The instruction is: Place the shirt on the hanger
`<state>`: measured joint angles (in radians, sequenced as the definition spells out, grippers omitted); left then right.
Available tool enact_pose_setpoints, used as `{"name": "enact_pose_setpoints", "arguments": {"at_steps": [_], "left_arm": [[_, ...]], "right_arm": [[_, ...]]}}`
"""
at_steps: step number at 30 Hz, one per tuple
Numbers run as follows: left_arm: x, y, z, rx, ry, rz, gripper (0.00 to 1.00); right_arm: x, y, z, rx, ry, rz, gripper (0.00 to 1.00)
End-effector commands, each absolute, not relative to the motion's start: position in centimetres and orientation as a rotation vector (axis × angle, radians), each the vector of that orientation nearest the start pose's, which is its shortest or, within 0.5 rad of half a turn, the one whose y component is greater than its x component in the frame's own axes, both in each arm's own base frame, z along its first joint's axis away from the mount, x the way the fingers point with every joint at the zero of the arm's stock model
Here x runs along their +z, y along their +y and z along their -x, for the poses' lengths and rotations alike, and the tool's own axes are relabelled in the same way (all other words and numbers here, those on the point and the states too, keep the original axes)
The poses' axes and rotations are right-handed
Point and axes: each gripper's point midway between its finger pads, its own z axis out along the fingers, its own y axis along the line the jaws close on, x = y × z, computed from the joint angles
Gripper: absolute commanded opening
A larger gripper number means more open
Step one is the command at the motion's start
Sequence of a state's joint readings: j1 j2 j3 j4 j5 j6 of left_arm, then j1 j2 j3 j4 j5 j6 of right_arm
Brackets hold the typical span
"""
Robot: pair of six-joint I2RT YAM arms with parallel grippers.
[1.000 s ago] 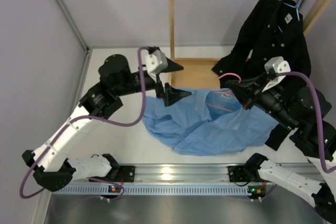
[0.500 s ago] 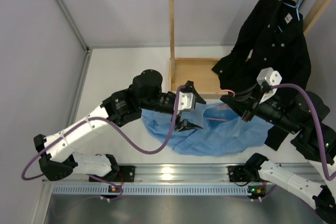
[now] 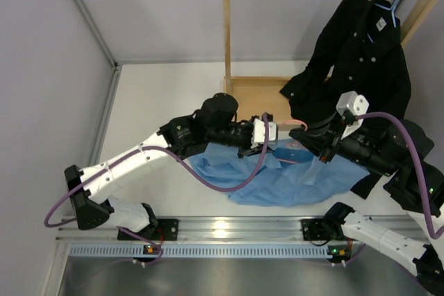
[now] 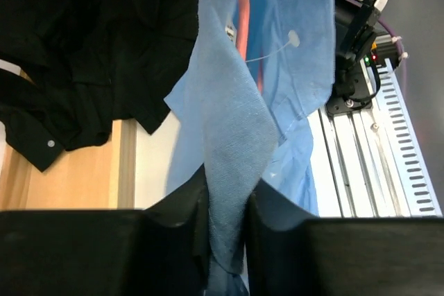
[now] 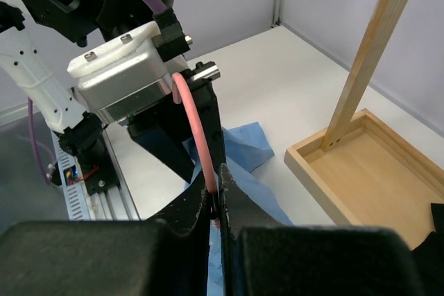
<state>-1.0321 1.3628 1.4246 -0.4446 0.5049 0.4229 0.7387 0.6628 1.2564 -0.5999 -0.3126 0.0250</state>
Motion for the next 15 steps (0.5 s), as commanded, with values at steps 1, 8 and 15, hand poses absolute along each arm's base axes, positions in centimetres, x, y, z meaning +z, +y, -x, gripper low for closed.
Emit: {"name": "enact_pose_setpoints", "arguments": {"at_steps": [1,8,15], "left_arm": [[33.5,-39.0,-14.4,-0.919,1.193,-1.597,0.22],[35.8,-38.5,-13.3,-0.979,1.156,-1.569,0.60],[36.7,-37.3,-12.8,-0.960,1.141,-1.578,0.98]], "right_arm": [[43.1,19.1,-12.2,0.855,1.385,0.813,0.00],[42.5,18.9,-13.0,0.829,1.416,0.775,0.00],[42.3,18.5,-14.2,0.789,1.457,0.720,0.00]]}}
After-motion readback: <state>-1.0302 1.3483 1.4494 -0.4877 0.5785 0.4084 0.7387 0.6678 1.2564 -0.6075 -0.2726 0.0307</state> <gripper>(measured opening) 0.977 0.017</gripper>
